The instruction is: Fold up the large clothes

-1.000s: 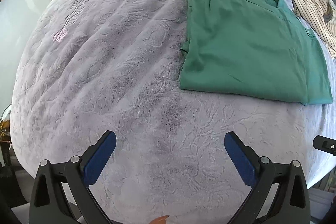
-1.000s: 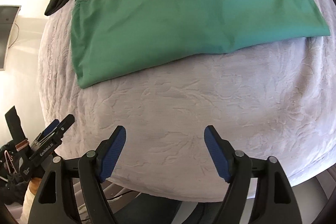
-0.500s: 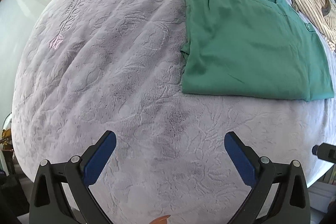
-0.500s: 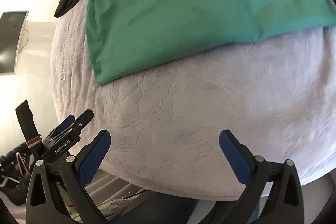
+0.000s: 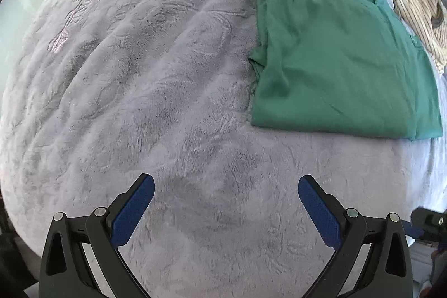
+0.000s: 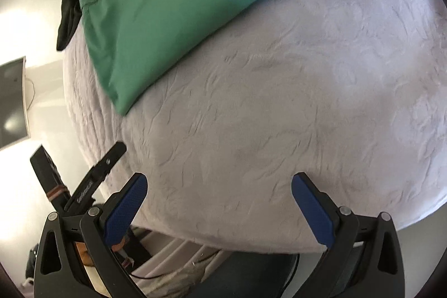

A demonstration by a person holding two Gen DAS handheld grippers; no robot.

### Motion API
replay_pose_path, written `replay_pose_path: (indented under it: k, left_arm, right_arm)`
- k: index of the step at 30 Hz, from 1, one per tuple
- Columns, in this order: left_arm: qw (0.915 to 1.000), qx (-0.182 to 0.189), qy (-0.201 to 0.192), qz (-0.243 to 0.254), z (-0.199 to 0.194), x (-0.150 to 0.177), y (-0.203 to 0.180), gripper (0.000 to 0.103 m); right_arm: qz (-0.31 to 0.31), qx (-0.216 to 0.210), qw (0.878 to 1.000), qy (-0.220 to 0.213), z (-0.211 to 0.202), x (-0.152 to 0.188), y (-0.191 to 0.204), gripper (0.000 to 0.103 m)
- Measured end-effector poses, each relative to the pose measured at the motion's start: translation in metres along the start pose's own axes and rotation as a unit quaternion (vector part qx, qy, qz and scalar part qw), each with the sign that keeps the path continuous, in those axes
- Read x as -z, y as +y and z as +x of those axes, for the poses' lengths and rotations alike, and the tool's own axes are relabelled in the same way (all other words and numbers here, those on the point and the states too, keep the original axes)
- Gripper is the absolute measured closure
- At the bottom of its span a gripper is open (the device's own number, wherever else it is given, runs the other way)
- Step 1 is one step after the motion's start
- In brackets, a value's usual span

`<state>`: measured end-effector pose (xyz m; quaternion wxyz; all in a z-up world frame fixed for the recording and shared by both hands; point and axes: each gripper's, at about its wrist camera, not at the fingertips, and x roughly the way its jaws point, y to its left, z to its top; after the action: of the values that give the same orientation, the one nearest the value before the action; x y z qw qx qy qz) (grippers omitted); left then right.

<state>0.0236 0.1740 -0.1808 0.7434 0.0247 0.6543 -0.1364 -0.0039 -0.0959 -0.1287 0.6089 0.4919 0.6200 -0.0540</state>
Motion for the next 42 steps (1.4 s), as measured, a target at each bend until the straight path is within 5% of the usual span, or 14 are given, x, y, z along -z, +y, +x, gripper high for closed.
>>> replay_pose_path:
  k: [11,22,23,25,26,30,35,37,38,39,41,42]
  left_arm:
    - [0.9953,0.071,-0.06,-0.028,0.003,-0.046,0.02,0.0]
    - [0.984,0.169,-0.056,-0.014,0.022,-0.069,0.011,0.0]
    - [0.9829,0.176,-0.052,-0.019,0.024,-0.072,0.01,0.0]
    - [0.9801,0.19,-0.045,-0.034,0.027,-0.078,0.012,0.0]
    - [0.9777,0.202,-0.041,-0.04,0.027,-0.081,0.013,0.0]
    - [0.9637,0.261,-0.029,-0.046,0.029,-0.096,0.01,0.0]
    - [0.9257,0.376,0.003,-0.046,0.041,-0.128,-0.014,0.0]
    - [0.9178,0.392,0.02,-0.058,0.052,-0.143,-0.031,0.0]
    - [0.92,0.386,0.024,-0.06,0.055,-0.148,-0.04,0.013]
    - [0.9328,0.355,0.028,-0.055,0.059,-0.152,-0.051,0.048]
    - [0.9512,0.304,0.035,-0.041,0.063,-0.154,-0.061,0.079]
    - [0.9542,0.295,0.03,-0.04,0.063,-0.153,-0.064,0.083]
  right_arm:
    - [-0.024,-0.158,0.987,-0.034,0.03,-0.057,0.037,0.0]
    - [0.007,-0.293,0.954,-0.058,0.07,-0.097,0.056,0.003]
    - [0.018,-0.301,0.952,-0.051,0.074,-0.099,0.056,0.011]
    - [0.043,-0.306,0.95,-0.03,0.083,-0.102,0.054,0.058]
    - [0.048,-0.302,0.952,-0.024,0.085,-0.103,0.053,0.094]
    - [0.027,-0.341,0.939,-0.039,0.065,-0.104,0.056,0.094]
    - [-0.012,-0.361,0.931,-0.052,0.035,-0.104,0.067,0.094]
    - [-0.02,-0.353,0.934,-0.052,0.033,-0.103,0.069,0.094]
    - [-0.027,-0.34,0.939,-0.048,0.035,-0.102,0.07,0.094]
    - [-0.031,-0.325,0.944,-0.044,0.037,-0.1,0.071,0.094]
    - [-0.04,-0.283,0.958,-0.023,0.042,-0.096,0.067,0.088]
    - [-0.048,-0.26,0.964,-0.008,0.045,-0.094,0.067,0.08]
